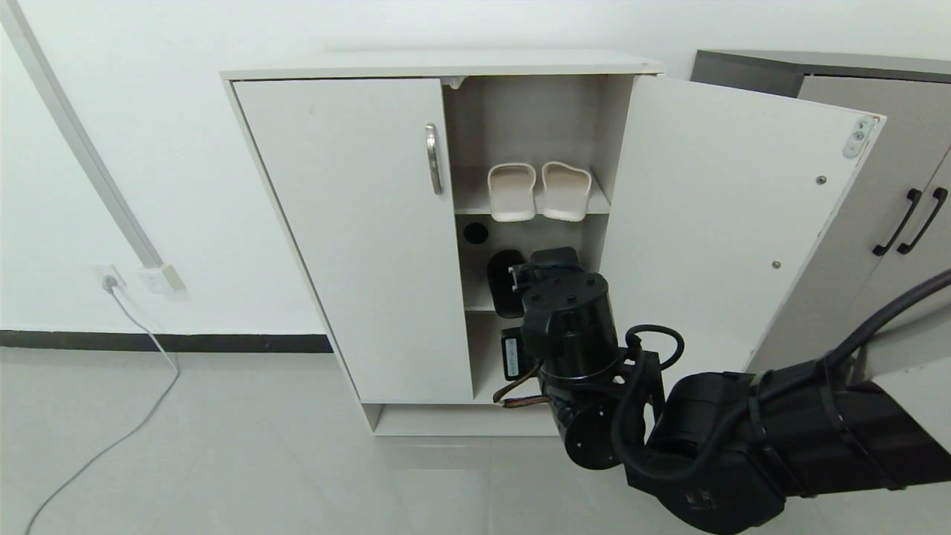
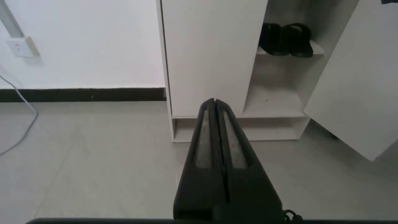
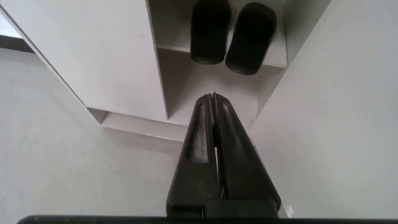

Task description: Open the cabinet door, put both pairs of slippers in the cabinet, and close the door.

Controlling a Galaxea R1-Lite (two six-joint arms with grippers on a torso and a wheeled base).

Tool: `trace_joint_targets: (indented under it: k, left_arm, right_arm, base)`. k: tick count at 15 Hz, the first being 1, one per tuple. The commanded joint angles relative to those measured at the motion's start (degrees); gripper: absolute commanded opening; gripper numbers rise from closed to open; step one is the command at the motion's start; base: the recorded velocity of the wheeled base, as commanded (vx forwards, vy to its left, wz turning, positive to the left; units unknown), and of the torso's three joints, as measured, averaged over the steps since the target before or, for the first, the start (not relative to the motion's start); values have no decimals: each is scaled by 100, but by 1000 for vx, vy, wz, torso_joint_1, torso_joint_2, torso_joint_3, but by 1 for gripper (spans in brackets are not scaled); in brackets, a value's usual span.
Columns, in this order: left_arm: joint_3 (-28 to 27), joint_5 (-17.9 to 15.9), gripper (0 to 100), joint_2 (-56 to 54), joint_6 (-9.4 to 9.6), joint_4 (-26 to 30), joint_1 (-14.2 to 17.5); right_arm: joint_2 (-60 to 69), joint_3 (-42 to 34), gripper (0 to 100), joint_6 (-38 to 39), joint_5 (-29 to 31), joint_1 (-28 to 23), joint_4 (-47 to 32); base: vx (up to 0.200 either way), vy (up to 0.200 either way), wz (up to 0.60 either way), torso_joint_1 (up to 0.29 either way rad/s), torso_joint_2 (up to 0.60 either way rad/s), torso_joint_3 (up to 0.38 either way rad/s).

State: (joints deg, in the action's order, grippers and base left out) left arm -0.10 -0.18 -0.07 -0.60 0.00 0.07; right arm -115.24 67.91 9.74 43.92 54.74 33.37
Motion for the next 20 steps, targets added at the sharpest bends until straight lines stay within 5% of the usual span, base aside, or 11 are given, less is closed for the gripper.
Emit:
trace_joint_targets:
  k: [1,8,20]
  left_arm:
    - [10,1,0,7,-2,0,1]
    - [10,1,0,7,-2,0,1]
    - [1,9,0,7,-11,0,1]
  right_arm:
    - [-25,-6,0,2,2,2,-6]
    - [-25,-33,0,-69,2,2,3]
    - [-16,-41,0,-69,11,2,-6]
  base:
    - [0,0,0,0,0,0]
    - [0,0,0,0,-8,-6]
    - [0,0,0,71,-403,-334]
